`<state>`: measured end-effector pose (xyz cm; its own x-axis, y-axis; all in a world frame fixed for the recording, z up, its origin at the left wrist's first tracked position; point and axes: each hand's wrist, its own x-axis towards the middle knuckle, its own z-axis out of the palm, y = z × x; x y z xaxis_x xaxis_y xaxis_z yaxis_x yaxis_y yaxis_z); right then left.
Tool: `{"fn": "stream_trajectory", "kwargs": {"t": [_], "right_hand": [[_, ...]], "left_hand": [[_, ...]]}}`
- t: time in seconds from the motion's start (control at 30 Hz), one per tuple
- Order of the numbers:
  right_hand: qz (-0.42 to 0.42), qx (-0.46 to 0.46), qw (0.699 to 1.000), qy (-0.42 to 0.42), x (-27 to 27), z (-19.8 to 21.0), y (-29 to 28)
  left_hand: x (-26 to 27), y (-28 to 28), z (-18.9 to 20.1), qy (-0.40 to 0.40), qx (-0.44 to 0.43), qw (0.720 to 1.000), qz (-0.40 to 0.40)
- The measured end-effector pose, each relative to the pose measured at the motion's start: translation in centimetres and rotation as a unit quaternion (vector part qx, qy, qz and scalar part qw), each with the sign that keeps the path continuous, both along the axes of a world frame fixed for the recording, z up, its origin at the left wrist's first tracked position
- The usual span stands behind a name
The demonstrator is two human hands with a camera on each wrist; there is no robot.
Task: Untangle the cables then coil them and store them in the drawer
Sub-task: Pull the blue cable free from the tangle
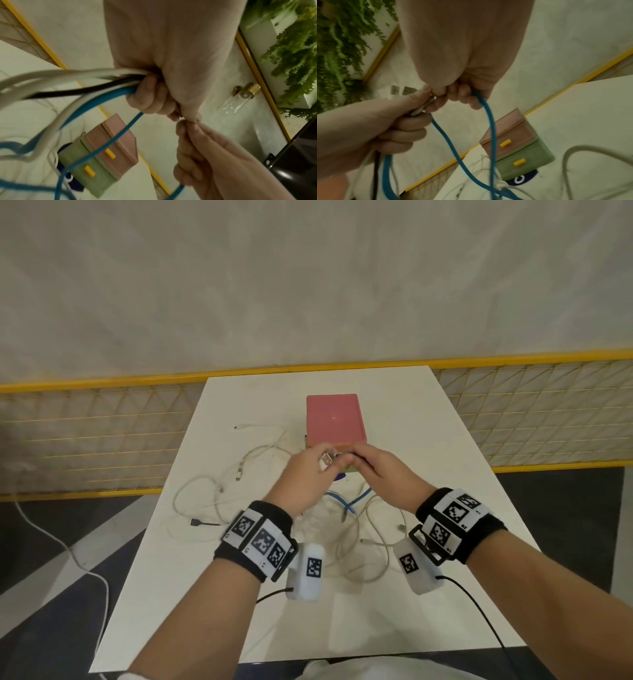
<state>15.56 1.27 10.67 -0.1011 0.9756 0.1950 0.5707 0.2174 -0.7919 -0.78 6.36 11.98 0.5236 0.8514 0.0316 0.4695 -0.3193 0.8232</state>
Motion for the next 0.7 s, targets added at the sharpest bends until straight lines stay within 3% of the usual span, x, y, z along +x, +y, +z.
{"fn": "stream_trajectory", "kwargs": {"t": [0.13,0.2,0.27,0.37,0.43,0.5,0.57,0.63,0.7], "right_hand": [[-0.016,-0.012,1.0,0.0,1.2,0.0,-1.3],[-0.015,-0.019,1.0,-0.017,1.5,-0.3,-1.5],[-0.012,-0.021,0.999,-0.03,1.5,-0.7,-1.3],[0.014,-0.017,0.999,-0.032,0.9,-1.1,-0.5],[0.043,0.033,0.996,-0.077,1.0,-1.5,-0.1],[0.035,0.057,0.982,-0.174,1.4,-1.6,0.1],[0.038,-0.031,0.975,-0.217,1.3,-0.6,0.2],[0.055,-0.07,0.977,-0.192,0.5,0.6,0.9],[0.088,-0.048,0.988,-0.117,-0.3,1.7,2.1]], "left_hand": [[-1.8,2.0,1.6,-0.037,0.091,0.981,0.169],[-2.4,2.1,2.1,-0.032,0.134,0.969,0.206],[-1.9,1.3,2.5,-0.03,0.12,0.98,0.157],[-0.5,-0.1,1.8,0.049,0.094,0.994,0.01],[-0.1,-0.3,1.2,0.091,0.083,0.992,-0.025],[-0.3,-0.2,0.7,0.131,0.062,0.989,-0.033],[-0.7,-0.2,0.5,0.151,0.041,0.987,-0.045],[-1.1,0.3,0.6,0.137,0.045,0.989,-0.02],[-1.7,1.0,1.0,0.08,0.069,0.992,0.068]]}}
